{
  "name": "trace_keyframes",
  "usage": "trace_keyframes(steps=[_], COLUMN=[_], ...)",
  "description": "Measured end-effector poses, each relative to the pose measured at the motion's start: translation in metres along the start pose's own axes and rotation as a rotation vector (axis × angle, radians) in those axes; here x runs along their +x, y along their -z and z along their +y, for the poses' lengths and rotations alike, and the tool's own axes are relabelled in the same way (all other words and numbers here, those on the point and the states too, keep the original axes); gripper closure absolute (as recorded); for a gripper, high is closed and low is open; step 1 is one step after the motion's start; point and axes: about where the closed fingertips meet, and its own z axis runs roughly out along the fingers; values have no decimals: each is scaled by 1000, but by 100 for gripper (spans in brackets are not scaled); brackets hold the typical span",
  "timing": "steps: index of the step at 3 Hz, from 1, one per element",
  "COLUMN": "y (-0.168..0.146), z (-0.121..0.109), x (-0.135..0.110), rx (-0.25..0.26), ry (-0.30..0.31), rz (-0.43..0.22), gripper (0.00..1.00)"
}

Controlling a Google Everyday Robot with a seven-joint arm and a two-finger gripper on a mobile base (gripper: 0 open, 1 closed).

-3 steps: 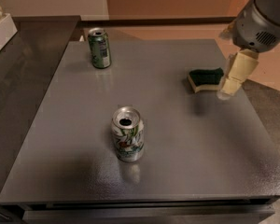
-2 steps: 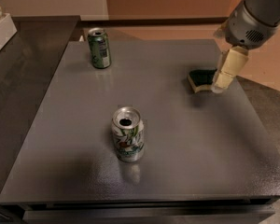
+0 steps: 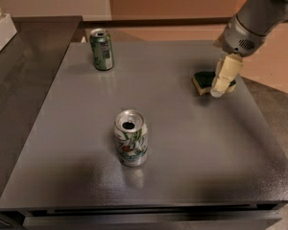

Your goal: Move sponge near 7up can

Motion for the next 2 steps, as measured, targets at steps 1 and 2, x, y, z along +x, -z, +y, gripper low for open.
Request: trace_keyframes(steps=[1, 2], y=[-20, -36], z=[-4, -3], x=[9, 19], rx=[-35, -66], ry=[-11, -19], rz=[18, 34], gripper=[0, 0])
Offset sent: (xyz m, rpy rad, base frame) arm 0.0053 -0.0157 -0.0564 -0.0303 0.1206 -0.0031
